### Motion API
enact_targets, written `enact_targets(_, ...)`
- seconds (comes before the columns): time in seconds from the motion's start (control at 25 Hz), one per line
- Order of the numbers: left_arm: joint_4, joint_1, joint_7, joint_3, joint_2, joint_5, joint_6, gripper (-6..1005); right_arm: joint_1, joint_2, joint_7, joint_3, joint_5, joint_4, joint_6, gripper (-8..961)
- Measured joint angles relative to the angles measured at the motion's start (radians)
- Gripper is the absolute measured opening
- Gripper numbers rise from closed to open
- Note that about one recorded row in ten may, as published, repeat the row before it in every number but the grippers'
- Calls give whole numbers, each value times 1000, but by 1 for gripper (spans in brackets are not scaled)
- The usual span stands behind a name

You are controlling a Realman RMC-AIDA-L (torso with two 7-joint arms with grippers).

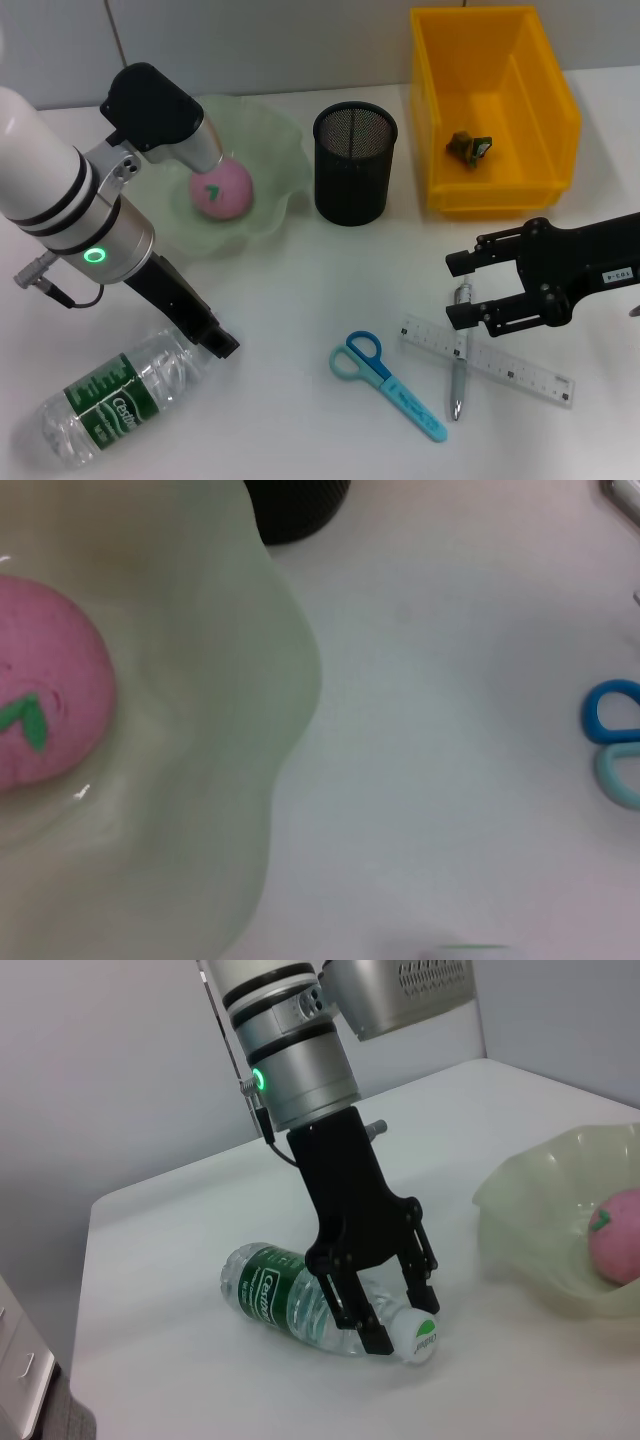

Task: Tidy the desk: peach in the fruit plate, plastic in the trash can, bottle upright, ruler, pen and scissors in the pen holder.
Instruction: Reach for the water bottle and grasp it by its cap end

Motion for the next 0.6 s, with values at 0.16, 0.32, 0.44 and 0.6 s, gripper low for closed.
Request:
enact_targets(0.16,-2,1,7,5,0,-1,-6,649,1,0,1,0,0,0,0,692)
enact_targets(0.32,-4,0,13,5,0,-5,-7,570,2,0,2,0,0,0,0,692)
enact_targets(0.44,-4,0,19,3,0,-8,-7,530,2,0,3,0,0,0,0,692)
enact_targets(0.6,-4,-1,28,5,0,-8,-8,531,3,1,6,0,0,1,2,692)
